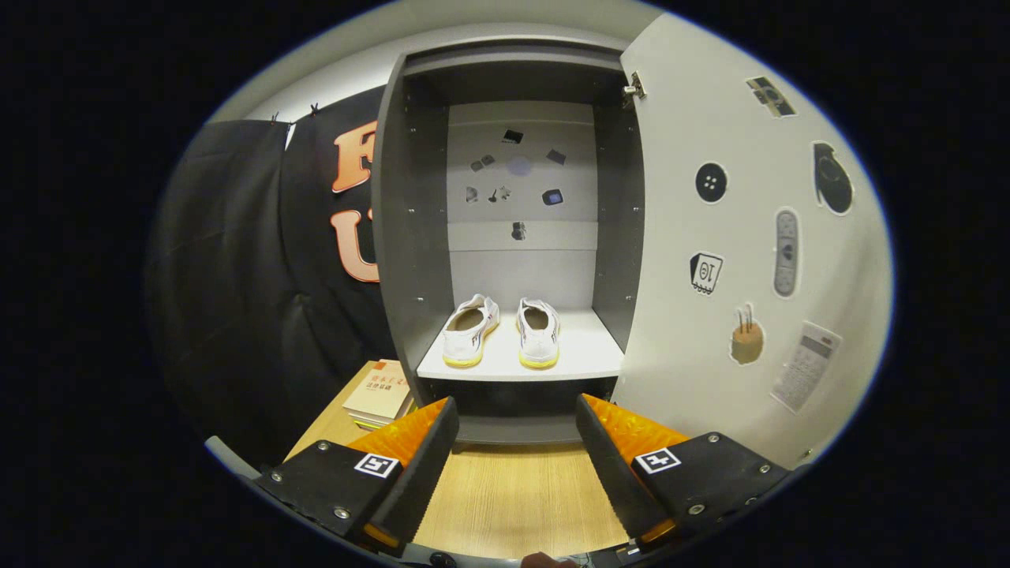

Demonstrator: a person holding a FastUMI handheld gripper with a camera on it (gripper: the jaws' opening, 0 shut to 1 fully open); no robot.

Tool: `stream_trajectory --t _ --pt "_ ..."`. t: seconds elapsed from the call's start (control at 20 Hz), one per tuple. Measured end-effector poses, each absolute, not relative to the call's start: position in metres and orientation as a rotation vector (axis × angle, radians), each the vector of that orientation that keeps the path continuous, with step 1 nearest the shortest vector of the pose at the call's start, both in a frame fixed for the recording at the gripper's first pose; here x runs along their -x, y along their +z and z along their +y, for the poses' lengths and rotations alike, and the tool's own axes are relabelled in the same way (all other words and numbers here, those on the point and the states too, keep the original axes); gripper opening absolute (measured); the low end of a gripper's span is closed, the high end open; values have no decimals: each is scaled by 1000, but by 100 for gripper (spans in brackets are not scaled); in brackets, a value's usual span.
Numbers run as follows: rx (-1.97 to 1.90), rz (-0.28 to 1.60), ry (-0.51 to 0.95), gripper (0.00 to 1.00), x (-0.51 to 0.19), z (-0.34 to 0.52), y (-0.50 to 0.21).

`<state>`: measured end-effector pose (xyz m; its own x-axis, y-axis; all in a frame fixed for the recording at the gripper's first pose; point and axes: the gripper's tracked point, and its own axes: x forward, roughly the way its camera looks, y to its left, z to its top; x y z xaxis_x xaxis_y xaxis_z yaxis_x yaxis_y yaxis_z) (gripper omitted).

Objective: Open the shoe cabinet door, grab the shoes and put them into the shoe cabinet, then close the shoe cabinet door.

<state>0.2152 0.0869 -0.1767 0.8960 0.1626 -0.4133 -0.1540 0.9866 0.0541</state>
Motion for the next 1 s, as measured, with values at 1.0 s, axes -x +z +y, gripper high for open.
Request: stream_trajectory --t 1.0 --pt "-148 346 263 93 -88 -121 -142"
